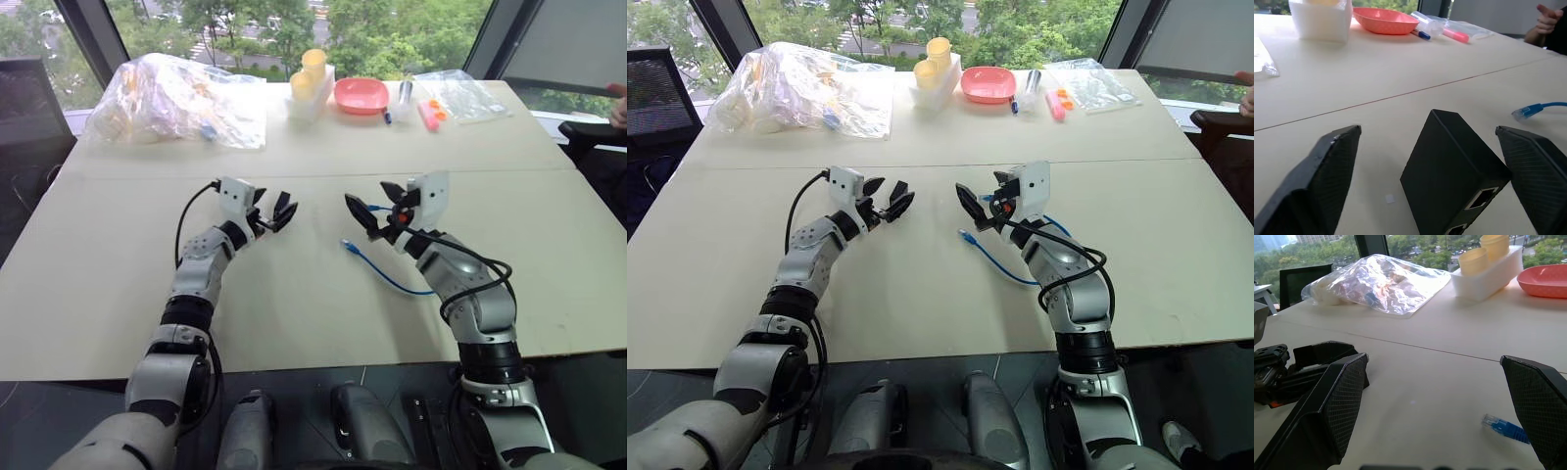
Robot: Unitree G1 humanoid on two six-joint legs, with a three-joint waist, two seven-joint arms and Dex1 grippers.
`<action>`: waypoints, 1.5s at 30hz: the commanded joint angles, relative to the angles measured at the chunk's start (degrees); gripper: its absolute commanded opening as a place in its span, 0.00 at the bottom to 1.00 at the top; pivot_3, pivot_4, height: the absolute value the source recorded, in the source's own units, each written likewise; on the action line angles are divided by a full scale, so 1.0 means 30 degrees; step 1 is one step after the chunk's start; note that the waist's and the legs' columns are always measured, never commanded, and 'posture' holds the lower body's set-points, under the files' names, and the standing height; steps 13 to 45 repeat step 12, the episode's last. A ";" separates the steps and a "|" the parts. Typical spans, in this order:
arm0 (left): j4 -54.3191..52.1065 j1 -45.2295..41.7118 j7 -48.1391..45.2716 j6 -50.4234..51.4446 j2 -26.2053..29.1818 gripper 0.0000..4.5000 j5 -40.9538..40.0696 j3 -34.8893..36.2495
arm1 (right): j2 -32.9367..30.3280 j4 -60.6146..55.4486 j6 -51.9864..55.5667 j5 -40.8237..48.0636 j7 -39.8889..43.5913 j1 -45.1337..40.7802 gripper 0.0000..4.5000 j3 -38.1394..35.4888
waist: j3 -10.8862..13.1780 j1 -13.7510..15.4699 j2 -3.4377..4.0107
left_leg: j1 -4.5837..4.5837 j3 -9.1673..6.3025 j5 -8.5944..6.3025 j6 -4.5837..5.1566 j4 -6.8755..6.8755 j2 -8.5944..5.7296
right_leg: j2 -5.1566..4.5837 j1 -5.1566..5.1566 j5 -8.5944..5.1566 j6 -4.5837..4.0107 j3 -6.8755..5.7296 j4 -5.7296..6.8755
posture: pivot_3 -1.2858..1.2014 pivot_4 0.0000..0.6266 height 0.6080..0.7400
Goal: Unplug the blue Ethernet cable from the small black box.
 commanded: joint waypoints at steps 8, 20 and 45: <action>-1.3967 0.4223 0.0859 0.8259 0.2809 0.99 -0.3931 0.1496 | -0.1699 -0.3348 0.1317 0.0610 0.0667 0.1307 1.00 -0.0627 | -0.0001 0.0004 0.0002 | 0.0000 -0.0010 0.0000 0.0000 -0.0012 0.0017 | -0.0011 0.0001 0.0000 0.0000 0.0001 -0.0008 | 0.52 0.24 0.98; -1.9029 0.7340 0.1371 1.2090 0.4501 0.99 -0.6154 0.2525 | -0.2965 -0.5560 0.2578 0.1199 0.1211 0.2937 1.00 -0.0927 | -0.0001 -0.0016 0.0002 | 0.0022 -0.0020 -0.0001 -0.0001 -0.0063 0.0037 | -0.0039 0.0007 -0.0004 -0.0001 0.0008 -0.0021 | 0.52 0.24 0.98; -1.9029 0.7340 0.1371 1.2090 0.4501 0.99 -0.6154 0.2525 | -0.2965 -0.5560 0.2578 0.1199 0.1211 0.2937 1.00 -0.0927 | -0.0001 -0.0016 0.0002 | 0.0022 -0.0020 -0.0001 -0.0001 -0.0063 0.0037 | -0.0039 0.0007 -0.0004 -0.0001 0.0008 -0.0021 | 0.52 0.24 0.98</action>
